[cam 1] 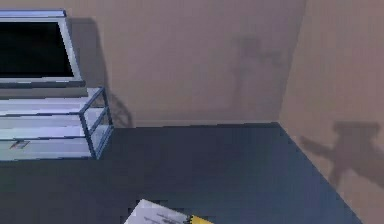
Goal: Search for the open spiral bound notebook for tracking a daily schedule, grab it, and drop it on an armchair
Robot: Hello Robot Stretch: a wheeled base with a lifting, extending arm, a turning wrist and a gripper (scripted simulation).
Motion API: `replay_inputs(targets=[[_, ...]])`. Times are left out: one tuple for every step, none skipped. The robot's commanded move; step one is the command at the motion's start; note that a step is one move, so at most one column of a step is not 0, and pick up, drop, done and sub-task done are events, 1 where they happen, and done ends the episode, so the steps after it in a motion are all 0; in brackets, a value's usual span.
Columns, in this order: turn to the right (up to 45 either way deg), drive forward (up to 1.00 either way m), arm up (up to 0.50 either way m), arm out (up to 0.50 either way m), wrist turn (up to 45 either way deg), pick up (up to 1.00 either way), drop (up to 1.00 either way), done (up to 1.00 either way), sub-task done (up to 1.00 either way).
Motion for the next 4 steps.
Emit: replay_inputs(targets=[[36.0,0.00,0.00,0.00,0.0,0.00,0.00,0.00,0.00],[0.0,0.00,0.00,0.48,0.0,0.00,0.00,0.00,0.00],[0.0,0.00,0.00,0.00,45.0,0.00,0.00,0.00,0.00],[0.0,0.00,0.00,0.00,45.0,0.00,0.00,0.00,0.00]])
